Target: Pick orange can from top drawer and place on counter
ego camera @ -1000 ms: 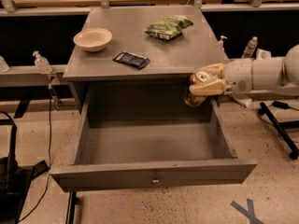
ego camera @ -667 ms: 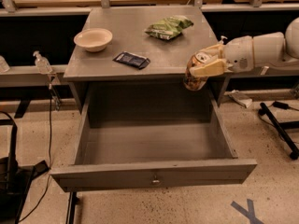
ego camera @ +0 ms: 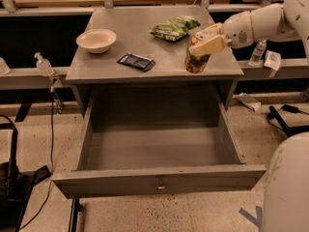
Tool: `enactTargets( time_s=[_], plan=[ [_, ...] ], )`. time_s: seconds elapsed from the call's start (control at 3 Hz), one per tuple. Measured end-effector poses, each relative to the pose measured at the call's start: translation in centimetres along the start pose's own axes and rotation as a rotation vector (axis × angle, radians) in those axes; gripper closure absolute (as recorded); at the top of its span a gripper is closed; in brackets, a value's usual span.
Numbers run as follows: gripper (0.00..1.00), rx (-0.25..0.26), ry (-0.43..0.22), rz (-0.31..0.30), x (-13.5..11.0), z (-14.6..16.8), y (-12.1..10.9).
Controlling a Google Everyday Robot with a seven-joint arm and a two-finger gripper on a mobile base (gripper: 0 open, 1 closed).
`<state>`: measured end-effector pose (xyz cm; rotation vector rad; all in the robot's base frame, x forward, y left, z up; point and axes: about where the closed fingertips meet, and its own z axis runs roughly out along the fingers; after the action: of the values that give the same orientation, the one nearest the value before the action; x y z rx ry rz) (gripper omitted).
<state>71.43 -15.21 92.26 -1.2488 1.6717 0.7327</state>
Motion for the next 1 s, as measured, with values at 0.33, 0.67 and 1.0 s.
enactTargets(
  time_s=[0.33,0.67,1.0],
  plan=[
    [1.0,0.081,-0.003,0.033,-2.2,-1.4,-2.8],
    [0.78,0.229,0.067,0.155,-2.1,-2.5,-6.5],
    [0.55,0.307,0.137,0.289,0.2,-1.5,-8.6]
  ],
)
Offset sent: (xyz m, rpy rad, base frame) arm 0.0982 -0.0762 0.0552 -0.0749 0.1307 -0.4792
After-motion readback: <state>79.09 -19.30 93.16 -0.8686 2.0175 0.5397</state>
